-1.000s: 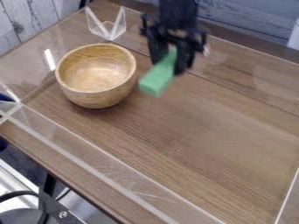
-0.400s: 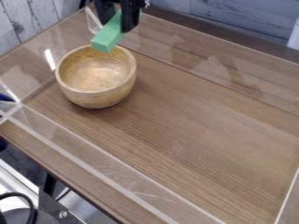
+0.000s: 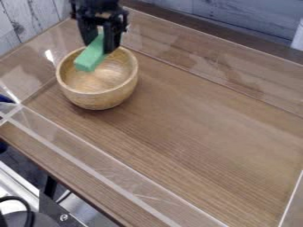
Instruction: Put the green block in the brown bowl
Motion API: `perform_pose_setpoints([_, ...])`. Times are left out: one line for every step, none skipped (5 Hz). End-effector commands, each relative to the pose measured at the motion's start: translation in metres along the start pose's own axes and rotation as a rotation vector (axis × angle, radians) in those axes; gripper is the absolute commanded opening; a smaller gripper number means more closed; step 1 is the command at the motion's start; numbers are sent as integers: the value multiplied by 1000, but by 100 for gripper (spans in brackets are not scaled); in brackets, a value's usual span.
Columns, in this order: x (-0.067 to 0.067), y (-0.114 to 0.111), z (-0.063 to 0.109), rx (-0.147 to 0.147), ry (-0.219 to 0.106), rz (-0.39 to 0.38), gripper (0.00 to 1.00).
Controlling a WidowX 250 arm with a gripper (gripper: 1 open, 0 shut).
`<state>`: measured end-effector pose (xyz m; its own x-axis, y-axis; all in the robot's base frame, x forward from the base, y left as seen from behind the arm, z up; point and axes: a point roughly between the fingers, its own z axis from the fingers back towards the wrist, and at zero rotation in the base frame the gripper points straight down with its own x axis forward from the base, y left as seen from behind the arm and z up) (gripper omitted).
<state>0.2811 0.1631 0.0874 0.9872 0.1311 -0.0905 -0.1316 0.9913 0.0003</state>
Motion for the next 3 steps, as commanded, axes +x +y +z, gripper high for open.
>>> perform_pose_setpoints([1,13,1,35,-40,11,0])
perform_pose_setpoints([2,17,-13,40,-31,15,0])
perform_pose_setpoints([1,21,-21,40,-24,21,0])
